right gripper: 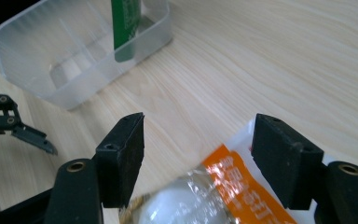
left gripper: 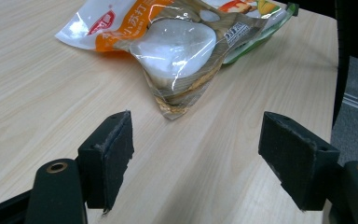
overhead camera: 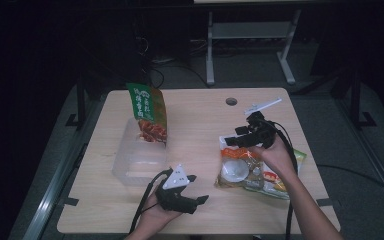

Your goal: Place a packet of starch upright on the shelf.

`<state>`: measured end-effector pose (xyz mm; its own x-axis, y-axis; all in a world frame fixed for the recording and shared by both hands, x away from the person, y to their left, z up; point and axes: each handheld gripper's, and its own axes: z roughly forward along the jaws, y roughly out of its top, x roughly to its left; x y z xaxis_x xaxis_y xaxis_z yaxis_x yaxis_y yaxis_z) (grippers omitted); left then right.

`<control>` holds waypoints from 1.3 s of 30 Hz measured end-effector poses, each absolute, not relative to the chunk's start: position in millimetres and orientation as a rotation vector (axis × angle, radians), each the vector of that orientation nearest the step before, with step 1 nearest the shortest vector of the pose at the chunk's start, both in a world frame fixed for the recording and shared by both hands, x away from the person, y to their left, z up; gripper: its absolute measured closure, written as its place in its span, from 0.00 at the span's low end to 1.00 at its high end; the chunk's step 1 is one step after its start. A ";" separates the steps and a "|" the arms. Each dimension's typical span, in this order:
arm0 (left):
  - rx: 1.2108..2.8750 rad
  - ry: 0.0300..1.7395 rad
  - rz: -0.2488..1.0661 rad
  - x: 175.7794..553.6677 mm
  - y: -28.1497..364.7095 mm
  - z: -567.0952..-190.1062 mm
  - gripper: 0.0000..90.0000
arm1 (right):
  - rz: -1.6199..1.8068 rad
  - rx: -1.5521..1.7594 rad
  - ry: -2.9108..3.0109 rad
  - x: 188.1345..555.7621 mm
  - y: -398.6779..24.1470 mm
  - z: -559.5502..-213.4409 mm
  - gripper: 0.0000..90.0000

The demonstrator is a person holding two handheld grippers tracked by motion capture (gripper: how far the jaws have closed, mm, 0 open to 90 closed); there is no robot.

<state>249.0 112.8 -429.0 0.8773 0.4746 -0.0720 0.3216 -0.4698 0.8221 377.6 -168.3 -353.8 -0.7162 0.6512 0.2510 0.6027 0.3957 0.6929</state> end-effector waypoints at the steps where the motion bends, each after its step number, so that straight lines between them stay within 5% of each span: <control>1: 2.109 0.573 0.205 250.2 111.2 -428.8 0.29 | 1.231 1.164 2.568 376.2 -171.7 -355.0 0.37; 22: 2.155 0.600 0.186 283.4 53.7 -441.0 0.37 | 1.129 1.342 2.534 363.4 -236.1 -385.4 0.36; 39: 2.198 0.649 0.156 301.8 36.3 -456.1 0.41 | 1.036 1.514 2.576 382.7 -244.4 -422.1 0.38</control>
<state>301.8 36.3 -456.1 0.8594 0.5007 -0.1034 0.3993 -0.5310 0.7474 382.7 -244.4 -422.1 -0.5416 0.7730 0.3303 0.7864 0.3271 0.5240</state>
